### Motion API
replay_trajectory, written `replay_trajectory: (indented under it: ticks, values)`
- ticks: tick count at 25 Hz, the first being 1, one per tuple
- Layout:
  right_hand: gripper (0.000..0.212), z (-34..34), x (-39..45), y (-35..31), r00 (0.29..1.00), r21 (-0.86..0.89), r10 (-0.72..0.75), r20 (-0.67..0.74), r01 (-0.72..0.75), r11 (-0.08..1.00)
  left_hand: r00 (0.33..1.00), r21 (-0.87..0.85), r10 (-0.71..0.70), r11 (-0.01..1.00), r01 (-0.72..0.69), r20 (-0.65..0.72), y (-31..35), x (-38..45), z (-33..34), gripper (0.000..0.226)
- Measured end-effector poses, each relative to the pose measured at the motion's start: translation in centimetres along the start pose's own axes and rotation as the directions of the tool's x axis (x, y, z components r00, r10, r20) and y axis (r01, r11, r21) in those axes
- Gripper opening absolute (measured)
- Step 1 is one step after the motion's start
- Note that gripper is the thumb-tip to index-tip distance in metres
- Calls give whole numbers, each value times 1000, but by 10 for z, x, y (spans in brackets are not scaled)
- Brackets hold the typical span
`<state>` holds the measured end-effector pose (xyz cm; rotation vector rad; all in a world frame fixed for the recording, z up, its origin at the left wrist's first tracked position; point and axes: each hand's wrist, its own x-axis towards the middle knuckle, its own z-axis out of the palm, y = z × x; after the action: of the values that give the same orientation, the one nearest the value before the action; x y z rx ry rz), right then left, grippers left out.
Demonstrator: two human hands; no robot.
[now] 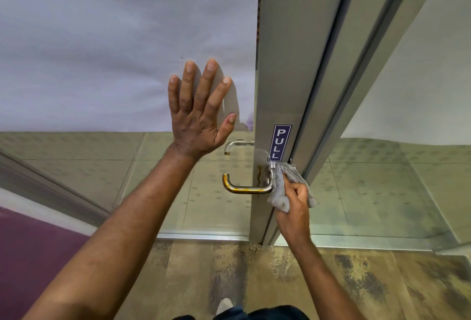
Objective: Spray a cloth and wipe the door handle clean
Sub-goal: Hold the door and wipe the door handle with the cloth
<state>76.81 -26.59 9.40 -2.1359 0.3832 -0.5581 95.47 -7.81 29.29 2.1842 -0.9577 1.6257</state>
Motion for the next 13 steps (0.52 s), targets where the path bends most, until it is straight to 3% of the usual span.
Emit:
replay_trajectory:
  ticks: [3,6,8,10,13]
  values:
    - [45,-12,5,-18,988,294,132,74,-148,944,1000,-13,-2,1000,2,-5,1,1,1,58]
    - [47,-9,5,-36,992,403,-91,92,46,914,1000,-19,-1,1000,1,-3,0,1,0,58]
    - [48,-19,4,-46,970,180,-185,160,155,971,1000,-19,1,1000,-1,3,0,0,-1,59]
    - [48,-27,4,-56,966,-113,-180,185,203,973,1000,-19,-2,1000,2,10,0,1,0,59]
    - [54,-29,4,-61,953,-456,-267,143,303,837,1000,-27,-2,1000,2,17,-1,2,-1,59]
